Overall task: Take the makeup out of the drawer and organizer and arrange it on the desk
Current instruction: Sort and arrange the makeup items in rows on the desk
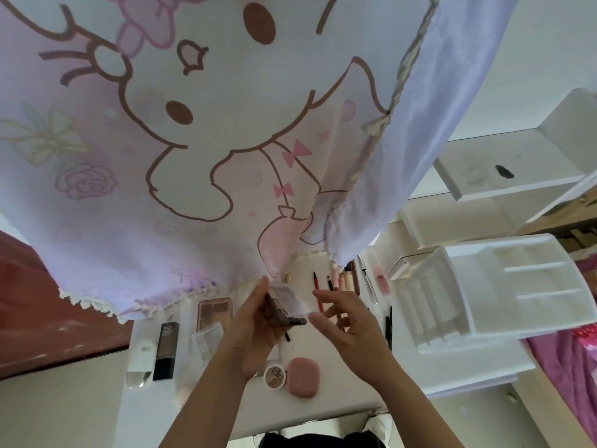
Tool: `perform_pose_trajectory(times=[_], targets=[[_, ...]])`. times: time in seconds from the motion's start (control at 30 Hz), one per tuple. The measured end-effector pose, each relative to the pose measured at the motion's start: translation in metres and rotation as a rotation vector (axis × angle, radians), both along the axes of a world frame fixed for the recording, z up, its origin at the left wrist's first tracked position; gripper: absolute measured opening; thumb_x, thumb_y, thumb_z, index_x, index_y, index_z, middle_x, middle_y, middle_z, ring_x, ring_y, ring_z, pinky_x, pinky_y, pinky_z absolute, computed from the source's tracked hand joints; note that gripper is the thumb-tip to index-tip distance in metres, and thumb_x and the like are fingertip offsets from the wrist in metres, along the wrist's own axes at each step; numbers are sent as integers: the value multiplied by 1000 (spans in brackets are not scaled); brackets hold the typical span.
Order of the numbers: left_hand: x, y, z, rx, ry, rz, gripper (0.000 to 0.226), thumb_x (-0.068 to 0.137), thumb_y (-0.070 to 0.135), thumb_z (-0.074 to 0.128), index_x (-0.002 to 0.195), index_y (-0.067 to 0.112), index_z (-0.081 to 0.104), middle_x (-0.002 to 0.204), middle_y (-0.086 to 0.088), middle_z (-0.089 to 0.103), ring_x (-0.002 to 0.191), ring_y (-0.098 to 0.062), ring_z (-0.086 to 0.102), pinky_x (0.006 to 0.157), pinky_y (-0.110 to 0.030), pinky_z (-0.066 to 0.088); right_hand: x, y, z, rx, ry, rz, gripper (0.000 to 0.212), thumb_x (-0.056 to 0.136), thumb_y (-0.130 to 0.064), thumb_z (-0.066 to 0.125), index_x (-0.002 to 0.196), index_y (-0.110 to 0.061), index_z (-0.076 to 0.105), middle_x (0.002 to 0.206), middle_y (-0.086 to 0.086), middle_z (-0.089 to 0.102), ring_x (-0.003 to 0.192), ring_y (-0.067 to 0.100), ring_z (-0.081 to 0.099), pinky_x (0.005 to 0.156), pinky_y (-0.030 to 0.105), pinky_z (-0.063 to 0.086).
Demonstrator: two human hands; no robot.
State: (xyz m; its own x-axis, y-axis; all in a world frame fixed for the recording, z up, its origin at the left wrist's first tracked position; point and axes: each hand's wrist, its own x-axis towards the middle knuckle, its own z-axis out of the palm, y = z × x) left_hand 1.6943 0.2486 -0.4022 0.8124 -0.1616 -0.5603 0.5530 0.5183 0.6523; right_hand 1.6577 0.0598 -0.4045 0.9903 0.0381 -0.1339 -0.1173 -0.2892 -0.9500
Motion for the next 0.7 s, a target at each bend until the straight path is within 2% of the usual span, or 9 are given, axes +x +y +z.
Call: perform_pose_trajectory(times=[0.07,0.17,0.23,0.4,0.5,0.6,0.7], targets=[[-1,0,1,13,4,-3,76,75,50,77,124,-6,60,116,-25,61,106,-37,58,104,-53,41,1,-1,0,-110,-78,93,48,77,-62,69,122,-47,63,110,-23,53,103,8,56,80,14,44],[-4,-3,-1,36,4,-48,50,87,47,69,108,2,67,103,-22,64,90,-32,64,88,-48,51,4,0,-2,-243,-167,138,42,81,-59,69,122,-50,63,110,-24,48,108,6,53,85,13,43],[-6,-3,0,34,-2,-71,42,88,44,61,101,5,68,100,-23,64,86,-31,63,82,-43,53,6,-1,-1,-271,-206,122,35,87,-59,62,120,-49,65,109,-23,49,108,6,54,86,14,45],[-10,-2,2,5,94,-116,66,85,46,65,126,-6,55,111,-28,64,96,-35,63,82,-45,55,14,-5,0,-330,-257,-37,38,97,-59,43,113,-38,69,100,-19,55,97,7,60,81,21,50],[-15,-3,0,-22,147,-226,65,91,49,58,125,-6,59,116,-31,63,96,-35,62,79,-42,53,21,-6,4,-372,-235,-60,42,96,-62,40,108,-35,69,95,-20,56,90,4,58,76,19,48],[-17,-5,-2,9,144,-297,60,96,50,50,124,-2,61,120,-30,64,101,-36,63,88,-47,50,27,-7,6,-356,-181,-64,45,93,-62,41,106,-32,71,91,-19,59,87,3,57,75,17,45],[-16,-5,-10,107,106,-330,51,97,46,50,117,3,68,117,-25,67,109,-38,64,97,-51,50,31,-10,3,-336,-127,-83,35,96,-50,50,105,-26,74,92,-11,61,87,7,58,78,21,47]])
